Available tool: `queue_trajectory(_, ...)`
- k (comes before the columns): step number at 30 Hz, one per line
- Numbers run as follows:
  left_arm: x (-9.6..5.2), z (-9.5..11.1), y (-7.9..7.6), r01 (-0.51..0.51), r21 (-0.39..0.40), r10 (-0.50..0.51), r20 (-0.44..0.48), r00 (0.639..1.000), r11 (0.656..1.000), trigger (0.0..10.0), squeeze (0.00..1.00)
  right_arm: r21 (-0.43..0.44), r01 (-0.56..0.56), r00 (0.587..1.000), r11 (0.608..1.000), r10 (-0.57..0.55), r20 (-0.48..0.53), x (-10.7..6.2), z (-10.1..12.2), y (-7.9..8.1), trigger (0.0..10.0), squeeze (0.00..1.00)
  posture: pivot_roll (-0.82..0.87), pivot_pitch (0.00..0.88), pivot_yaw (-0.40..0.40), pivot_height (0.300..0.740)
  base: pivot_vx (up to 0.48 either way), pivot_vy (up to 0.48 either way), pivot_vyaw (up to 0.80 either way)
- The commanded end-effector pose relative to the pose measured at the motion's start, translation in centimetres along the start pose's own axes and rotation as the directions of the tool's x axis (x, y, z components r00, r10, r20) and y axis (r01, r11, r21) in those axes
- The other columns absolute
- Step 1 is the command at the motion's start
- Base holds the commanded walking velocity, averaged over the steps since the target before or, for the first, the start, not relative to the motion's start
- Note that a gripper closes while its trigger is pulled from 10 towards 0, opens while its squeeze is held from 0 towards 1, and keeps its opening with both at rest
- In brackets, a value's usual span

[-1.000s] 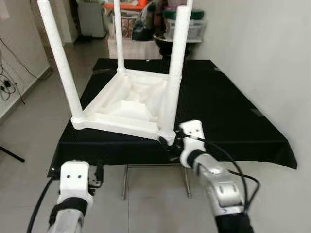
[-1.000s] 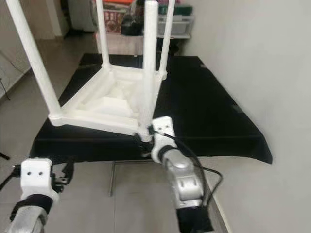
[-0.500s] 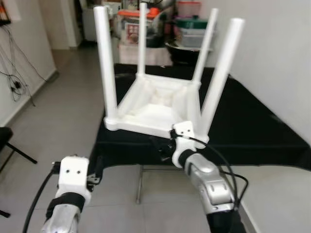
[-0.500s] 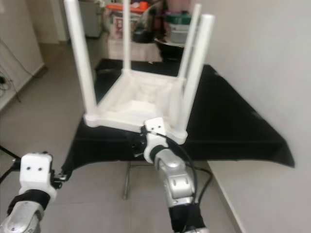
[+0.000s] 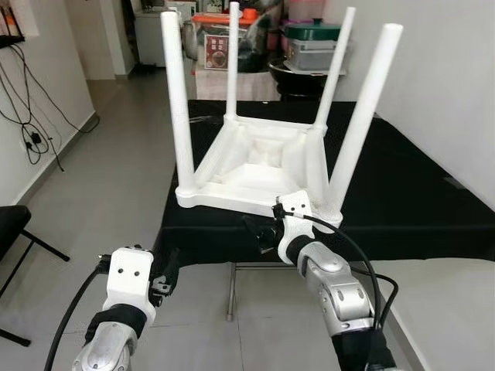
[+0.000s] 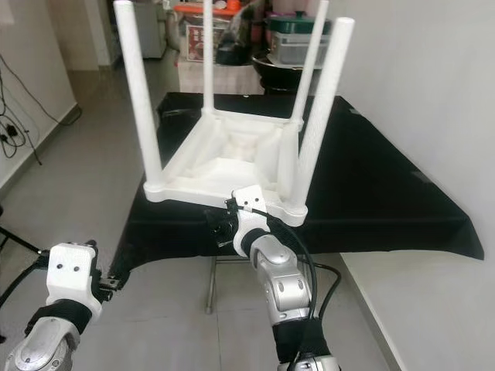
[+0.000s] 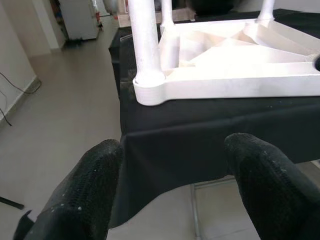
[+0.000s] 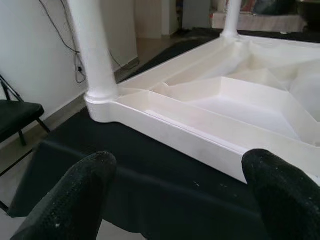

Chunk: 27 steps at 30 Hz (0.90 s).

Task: Building children table

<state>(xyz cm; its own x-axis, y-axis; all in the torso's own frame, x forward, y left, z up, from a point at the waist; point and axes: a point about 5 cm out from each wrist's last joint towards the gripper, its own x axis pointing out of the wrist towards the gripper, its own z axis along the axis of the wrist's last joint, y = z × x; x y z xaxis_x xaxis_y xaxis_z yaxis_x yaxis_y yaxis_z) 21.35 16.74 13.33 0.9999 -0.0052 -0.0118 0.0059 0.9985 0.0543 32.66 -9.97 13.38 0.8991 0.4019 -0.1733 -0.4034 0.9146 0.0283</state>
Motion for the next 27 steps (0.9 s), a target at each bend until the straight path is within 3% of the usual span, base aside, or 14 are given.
queue_trajectory(1,0.1,-0.2,0.2,-0.007,0.005,0.007,-0.007,1.0,1.0,10.0,0.0,0.01,0.004,1.0,1.0,-0.004,0.012,0.2,0.2,-0.1,10.0,0.0,0.0,0.0,-0.026,0.74,0.0,0.0,0.0)
queue_trajectory(5,0.2,0.0,0.2,-0.005,0.054,0.005,0.004,1.0,0.999,10.0,0.0,0.018,-0.001,1.0,1.0,0.001,0.013,0.4,0.3,-0.1,10.0,0.0,0.0,0.0,-0.02,0.74,0.0,0.0,0.0)
queue_trajectory(10,0.5,0.6,0.4,-0.014,0.029,0.013,0.025,1.0,0.999,10.0,0.0,0.031,0.002,1.0,1.0,-0.002,0.027,0.8,0.6,-0.1,10.0,0.0,0.01,0.0,-0.023,0.74,0.0,0.0,0.0)
queue_trajectory(14,0.8,0.6,-0.4,0.017,0.07,-0.019,0.035,0.999,0.997,10.0,0.0,0.026,-0.005,0.999,1.0,0.004,0.044,0.9,0.9,0.1,10.0,0.0,-0.01,0.0,-0.003,0.74,0.0,0.0,0.0)
queue_trajectory(27,1.0,0.6,-1.2,0.125,0.087,-0.129,0.039,0.991,0.988,10.0,0.0,0.026,-0.014,0.999,1.0,0.013,0.052,1.0,0.9,0.6,10.0,0.0,-0.01,0.0,0.006,0.74,0.0,0.0,0.0)
